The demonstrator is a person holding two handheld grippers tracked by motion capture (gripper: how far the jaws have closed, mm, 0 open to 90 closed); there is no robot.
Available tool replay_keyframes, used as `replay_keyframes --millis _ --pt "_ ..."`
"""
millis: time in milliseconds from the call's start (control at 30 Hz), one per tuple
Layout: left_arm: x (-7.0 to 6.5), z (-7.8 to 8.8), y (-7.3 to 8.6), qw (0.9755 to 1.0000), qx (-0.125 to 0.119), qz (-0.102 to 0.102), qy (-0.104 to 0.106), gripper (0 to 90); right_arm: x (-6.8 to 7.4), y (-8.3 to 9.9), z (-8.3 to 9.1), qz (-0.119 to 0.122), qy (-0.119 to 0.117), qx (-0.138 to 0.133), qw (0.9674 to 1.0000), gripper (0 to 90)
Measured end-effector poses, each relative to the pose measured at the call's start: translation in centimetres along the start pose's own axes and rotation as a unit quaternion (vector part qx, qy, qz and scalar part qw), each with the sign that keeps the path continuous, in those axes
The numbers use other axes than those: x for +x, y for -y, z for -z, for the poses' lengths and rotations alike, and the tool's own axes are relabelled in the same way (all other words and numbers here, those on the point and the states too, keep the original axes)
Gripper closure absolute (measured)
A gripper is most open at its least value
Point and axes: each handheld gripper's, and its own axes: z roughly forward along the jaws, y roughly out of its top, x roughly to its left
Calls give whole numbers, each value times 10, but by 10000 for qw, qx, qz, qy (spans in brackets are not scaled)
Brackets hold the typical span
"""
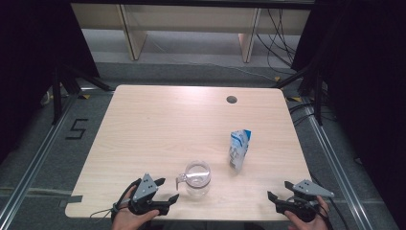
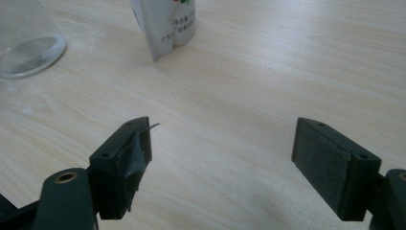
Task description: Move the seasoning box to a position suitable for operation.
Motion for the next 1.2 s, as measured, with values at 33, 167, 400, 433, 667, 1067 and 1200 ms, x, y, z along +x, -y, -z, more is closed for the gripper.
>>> replay_keyframes --millis 33,167,400,433,667,1067,1200 --pt "0 0 -1 10000 -9 4 -4 294 0 0 0 -31 1 17 10000 223" --pt "0 0 -4 9999 -28 -98 12 347 0 0 0 -23 13 14 10000 224" --pt "-1 -6 -9 9996 -36 -271 94 431 1 0 1 -16 40 14 10000 227" --pt "-2 -8 -9 9997 -43 -231 119 445 1 -1 1 26 46 47 10000 228" --pt "-3 -13 -13 9992 -41 -396 99 544 1 -1 1 14 73 40 10000 229" --pt "4 -19 -18 9966 -123 -788 193 728 0 -1 0 34 72 34 10000 230" --pt "7 -22 -19 9953 -132 -902 327 731 1 -1 -1 54 70 -4 10000 231"
